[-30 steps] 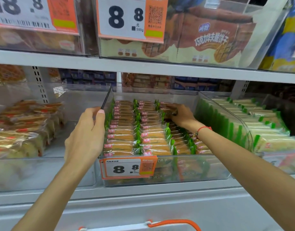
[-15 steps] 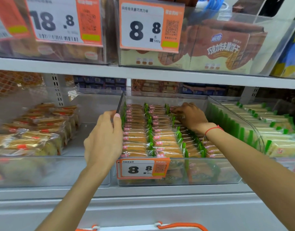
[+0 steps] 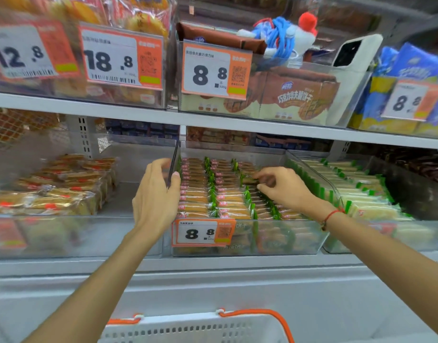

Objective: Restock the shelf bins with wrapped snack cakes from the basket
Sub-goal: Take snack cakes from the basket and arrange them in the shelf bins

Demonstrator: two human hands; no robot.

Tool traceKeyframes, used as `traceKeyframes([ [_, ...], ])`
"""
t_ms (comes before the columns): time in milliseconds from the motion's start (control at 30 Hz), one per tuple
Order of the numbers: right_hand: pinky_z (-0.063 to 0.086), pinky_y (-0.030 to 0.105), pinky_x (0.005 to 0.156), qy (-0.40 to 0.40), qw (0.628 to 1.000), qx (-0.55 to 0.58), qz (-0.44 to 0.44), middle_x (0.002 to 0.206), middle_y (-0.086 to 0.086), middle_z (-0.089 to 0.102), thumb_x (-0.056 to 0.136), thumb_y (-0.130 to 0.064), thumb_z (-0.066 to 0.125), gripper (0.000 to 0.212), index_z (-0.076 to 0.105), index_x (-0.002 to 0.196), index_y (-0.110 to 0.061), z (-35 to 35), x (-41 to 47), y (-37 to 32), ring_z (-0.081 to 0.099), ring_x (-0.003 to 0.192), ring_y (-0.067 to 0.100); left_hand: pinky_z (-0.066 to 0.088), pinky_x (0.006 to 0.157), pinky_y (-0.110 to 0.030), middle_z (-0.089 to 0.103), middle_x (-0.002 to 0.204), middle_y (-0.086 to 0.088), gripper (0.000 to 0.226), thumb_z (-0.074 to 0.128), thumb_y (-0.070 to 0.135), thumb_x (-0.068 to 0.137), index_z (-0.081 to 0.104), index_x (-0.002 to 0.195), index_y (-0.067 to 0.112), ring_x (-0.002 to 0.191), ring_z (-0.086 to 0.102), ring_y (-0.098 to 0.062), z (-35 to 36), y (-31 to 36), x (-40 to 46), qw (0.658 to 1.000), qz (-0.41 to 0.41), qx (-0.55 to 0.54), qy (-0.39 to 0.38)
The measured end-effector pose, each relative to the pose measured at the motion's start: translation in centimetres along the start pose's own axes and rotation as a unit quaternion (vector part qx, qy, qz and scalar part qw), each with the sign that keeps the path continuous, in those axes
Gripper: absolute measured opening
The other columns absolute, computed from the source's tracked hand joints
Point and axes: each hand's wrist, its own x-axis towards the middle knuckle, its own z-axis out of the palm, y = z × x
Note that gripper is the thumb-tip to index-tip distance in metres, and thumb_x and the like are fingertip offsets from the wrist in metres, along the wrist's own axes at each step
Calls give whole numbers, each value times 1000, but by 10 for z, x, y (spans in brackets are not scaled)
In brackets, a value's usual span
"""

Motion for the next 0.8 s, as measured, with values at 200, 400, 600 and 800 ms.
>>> traceKeyframes([
  [200,48,19,68,36,990,127,-40,80,-9,66,80,-16,73,18,70,97,-22,-12,-84,-36,62,75,9,47,87,-36,57,119,15,33,59,22,91,49,120,33,106,56,-8,-32,1,-46,994,51,-95,-11],
  [400,48,27,73,-193,978,-1,-76,94,-16,58,84,-31,68,26,64,110,-31,39,-140,-45,55,81,5,52,80,-38,64,96,23,13,59,37,87,56,97,45,88,62,-5,-45,-36,-116,981,9,-39,-187],
  [600,42,27,87,-483,872,-73,-31,118,1,63,91,-27,60,34,58,125,-21,126,-182,-40,57,106,19,48,87,-26,64,104,15,12,55,28,94,60,99,37,97,62,-8,-30,-125,-185,904,-96,67,-411],
  [800,40,30,82,-532,843,-76,-5,134,8,53,93,-17,53,39,53,132,-21,207,-233,-39,53,118,27,48,81,-28,65,113,7,17,50,26,95,61,101,37,100,61,-15,-24,-212,-249,842,-130,221,-475],
])
